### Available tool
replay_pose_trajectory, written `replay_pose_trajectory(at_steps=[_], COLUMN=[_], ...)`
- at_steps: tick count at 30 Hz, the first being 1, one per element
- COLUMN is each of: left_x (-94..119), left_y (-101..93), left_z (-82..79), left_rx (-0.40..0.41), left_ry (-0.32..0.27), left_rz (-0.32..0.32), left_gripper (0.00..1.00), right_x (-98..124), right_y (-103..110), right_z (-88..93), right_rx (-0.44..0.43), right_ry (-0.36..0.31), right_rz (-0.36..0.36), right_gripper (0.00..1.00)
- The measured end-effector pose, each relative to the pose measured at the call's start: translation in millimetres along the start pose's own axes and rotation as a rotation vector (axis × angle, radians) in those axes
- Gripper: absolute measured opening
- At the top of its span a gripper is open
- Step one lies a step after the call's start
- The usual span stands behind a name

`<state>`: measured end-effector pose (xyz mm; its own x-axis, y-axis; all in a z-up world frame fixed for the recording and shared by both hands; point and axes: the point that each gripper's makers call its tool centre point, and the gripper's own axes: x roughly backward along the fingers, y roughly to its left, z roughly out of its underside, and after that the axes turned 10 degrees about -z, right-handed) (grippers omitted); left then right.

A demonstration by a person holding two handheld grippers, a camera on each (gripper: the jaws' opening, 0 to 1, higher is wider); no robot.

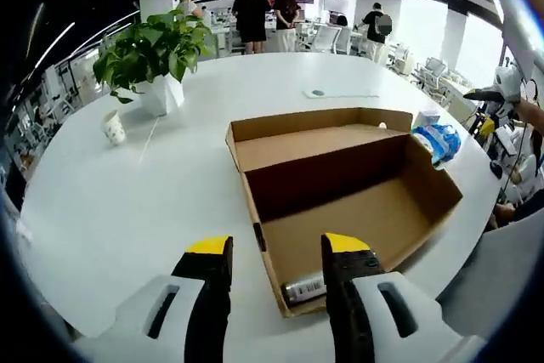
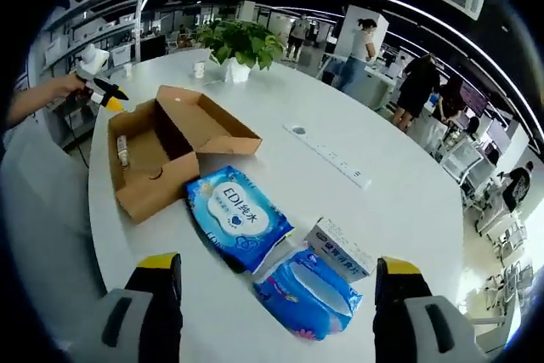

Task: Operate the shoe box by opening the lid, removing the specified soft item, and placing it in the target area until the item is outside and the box remains undamaged.

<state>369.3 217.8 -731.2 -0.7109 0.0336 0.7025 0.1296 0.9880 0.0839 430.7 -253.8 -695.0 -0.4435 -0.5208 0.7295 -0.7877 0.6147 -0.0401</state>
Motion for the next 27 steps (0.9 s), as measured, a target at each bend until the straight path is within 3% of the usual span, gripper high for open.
replay_pose_trajectory(at_steps=[4,6,16,20,27], left_x=[-1,-2,-10,-14,-19], left_y=[-6.1,-8.2,-23.6,-26.2,-28.9], left_z=[-5.1,-6.2,-12.8,-11.1,-7.6], left_rx=[-0.043,-0.088,-0.156,-0.201,-0.291], left_ry=[0.006,0.010,0.029,0.046,0.079], left_rz=[0.048,0.067,0.167,0.187,0.211], left_gripper=[0.54,0.55,0.66,0.70,0.85], right_x=[6,8,14,22,30], right_y=[11,16,49,64,91], right_z=[-2.4,-1.7,9.9,6.4,15.9], right_rx=[-0.018,-0.017,-0.055,-0.047,-0.063], right_ry=[-0.048,-0.067,-0.103,-0.135,-0.125], right_rz=[0.037,0.053,0.084,0.108,0.122], right_gripper=[0.99,0.99,1.00,1.00,1.00])
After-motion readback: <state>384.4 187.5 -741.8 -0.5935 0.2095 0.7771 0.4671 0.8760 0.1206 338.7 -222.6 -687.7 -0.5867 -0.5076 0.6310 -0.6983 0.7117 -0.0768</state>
